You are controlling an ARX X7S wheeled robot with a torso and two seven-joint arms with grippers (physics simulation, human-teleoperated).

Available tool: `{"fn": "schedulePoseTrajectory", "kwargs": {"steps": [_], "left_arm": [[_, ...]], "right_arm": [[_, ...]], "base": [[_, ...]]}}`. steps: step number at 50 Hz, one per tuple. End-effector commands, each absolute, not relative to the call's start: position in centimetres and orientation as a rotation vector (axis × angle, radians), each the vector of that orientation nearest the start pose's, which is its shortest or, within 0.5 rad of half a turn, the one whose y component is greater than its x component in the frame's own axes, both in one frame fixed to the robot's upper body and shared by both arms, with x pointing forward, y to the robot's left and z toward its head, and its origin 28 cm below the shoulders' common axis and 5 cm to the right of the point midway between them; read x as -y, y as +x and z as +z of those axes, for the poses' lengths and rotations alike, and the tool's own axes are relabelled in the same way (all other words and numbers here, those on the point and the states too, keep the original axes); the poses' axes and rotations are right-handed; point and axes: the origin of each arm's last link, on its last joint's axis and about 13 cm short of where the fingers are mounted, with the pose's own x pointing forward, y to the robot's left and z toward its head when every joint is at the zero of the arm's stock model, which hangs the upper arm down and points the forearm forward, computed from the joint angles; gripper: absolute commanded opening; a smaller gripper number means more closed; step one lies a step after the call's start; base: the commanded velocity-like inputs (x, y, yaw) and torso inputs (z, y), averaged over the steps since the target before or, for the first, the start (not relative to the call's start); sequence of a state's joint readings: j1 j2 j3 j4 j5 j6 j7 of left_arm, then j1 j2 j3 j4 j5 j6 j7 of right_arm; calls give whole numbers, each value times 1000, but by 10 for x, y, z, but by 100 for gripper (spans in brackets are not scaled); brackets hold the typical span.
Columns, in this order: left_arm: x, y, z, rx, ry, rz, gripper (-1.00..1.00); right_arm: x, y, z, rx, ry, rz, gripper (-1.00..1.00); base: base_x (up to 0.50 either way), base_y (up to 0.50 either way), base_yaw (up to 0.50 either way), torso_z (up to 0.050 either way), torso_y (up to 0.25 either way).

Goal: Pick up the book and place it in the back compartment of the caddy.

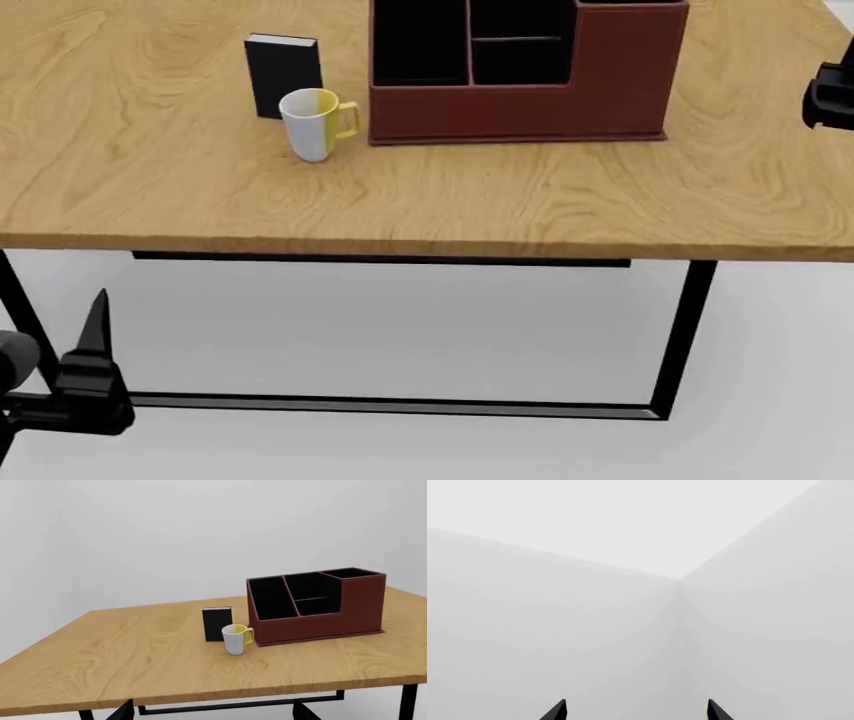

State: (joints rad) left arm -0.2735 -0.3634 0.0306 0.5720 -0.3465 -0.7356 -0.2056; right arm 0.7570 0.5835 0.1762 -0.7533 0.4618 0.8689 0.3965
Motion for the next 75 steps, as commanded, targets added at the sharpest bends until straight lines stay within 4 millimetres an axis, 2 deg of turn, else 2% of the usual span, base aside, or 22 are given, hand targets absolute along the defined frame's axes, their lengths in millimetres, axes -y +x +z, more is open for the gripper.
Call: {"fn": "schedulePoseTrajectory", "kwargs": {"steps": [1, 49, 75], "left_arm": [[-250, 233, 148, 84, 103, 12, 100], [-252, 232, 153, 106, 93, 21, 100], [-255, 230, 151, 117, 94, 27, 100]], "right_arm": [[189, 222, 301, 669, -166, -347, 100], [185, 221, 304, 676, -190, -327, 100], [183, 220, 303, 672, -194, -321, 100]], "base": [[238, -74, 0, 0, 0], [322, -132, 0, 0, 0], [385, -14, 0, 0, 1]]}}
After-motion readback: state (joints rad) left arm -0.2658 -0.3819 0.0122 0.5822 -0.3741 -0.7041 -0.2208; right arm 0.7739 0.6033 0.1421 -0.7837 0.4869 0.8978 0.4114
